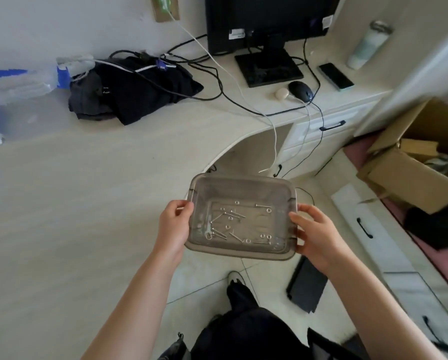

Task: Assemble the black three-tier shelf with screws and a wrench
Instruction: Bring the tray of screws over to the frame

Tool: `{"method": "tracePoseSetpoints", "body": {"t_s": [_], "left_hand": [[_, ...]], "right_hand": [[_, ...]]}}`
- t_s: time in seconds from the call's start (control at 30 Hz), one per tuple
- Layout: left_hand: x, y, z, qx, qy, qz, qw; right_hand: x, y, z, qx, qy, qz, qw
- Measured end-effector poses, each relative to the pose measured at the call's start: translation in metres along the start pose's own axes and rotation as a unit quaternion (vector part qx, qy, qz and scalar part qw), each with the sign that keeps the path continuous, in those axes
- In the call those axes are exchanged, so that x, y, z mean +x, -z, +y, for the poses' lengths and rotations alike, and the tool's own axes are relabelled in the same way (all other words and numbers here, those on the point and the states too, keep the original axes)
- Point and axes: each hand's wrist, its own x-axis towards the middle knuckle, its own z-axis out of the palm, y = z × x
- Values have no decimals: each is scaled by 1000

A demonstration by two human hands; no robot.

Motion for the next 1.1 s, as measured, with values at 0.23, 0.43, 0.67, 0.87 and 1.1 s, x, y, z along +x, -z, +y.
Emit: {"method": "tracePoseSetpoints", "body": {"t_s": [0.23,0.43,0.67,0.87,1.1], "left_hand": [[-44,-15,-42,54,12,-105,993],[-84,-41,-69,116,19,-198,973],[-135,-88,-100,185,22,-312,932],[-191,-139,-130,246,7,-387,889],[-284,-200,-171,295,-31,-432,852]], "right_hand": [[-69,41,77,59,4,124,990],[-120,84,136,118,-15,201,972],[-176,135,201,193,-20,306,932],[-224,188,252,223,-21,380,898],[-274,268,314,250,-30,435,864]]}}
